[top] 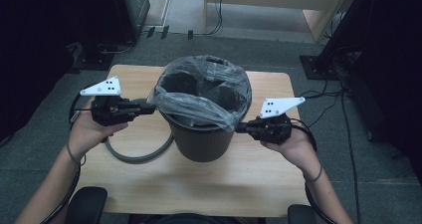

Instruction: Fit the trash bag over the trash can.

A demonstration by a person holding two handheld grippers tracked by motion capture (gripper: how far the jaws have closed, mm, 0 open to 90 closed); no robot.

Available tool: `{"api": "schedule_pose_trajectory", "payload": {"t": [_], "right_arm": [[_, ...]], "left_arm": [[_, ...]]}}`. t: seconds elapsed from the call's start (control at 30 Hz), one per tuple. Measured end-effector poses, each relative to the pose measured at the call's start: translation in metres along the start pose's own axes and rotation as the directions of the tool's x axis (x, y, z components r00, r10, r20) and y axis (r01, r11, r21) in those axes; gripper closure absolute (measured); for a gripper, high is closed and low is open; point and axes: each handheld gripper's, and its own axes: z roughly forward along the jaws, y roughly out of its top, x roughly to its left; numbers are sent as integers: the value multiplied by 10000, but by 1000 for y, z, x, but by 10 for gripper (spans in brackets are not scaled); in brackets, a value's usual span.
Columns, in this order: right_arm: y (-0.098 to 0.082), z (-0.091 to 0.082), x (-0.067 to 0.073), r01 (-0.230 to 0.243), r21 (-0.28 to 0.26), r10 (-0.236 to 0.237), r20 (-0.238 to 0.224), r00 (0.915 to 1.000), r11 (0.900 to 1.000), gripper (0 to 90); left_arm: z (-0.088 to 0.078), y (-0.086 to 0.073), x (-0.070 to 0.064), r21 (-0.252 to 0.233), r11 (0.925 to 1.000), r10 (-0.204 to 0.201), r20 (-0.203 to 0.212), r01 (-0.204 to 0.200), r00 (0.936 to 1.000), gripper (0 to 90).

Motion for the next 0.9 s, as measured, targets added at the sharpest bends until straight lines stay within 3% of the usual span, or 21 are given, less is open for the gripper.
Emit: {"api": "schedule_pose_trajectory", "payload": {"t": [0.1,0.17,0.3,0.4,0.57,0.9], "right_arm": [[0,-7,0,-168,-392,167,-25,9999,9991,900],[-1,-14,0,-233,-646,227,-107,9997,9976,832],[-3,-27,5,-78,-825,70,-96,9999,9966,706],[-1,-39,10,-80,-1333,56,-184,9998,9910,674],[11,-47,14,-278,-2160,216,-310,9993,9760,615],[29,-19,18,-419,-2263,366,-278,9989,9732,477]], "left_arm": [[-5,2,-2,-151,9999,-51,86,52,10000,828],[-9,5,-4,-400,9992,-91,149,97,9998,756],[-19,10,-6,-880,9959,242,191,-224,9995,533],[-27,15,-6,-1258,9912,441,207,-412,9988,462],[-21,24,-8,-1149,9924,492,405,-443,9980,404],[-4,32,-16,-802,9943,736,475,-696,9962,391]]}}
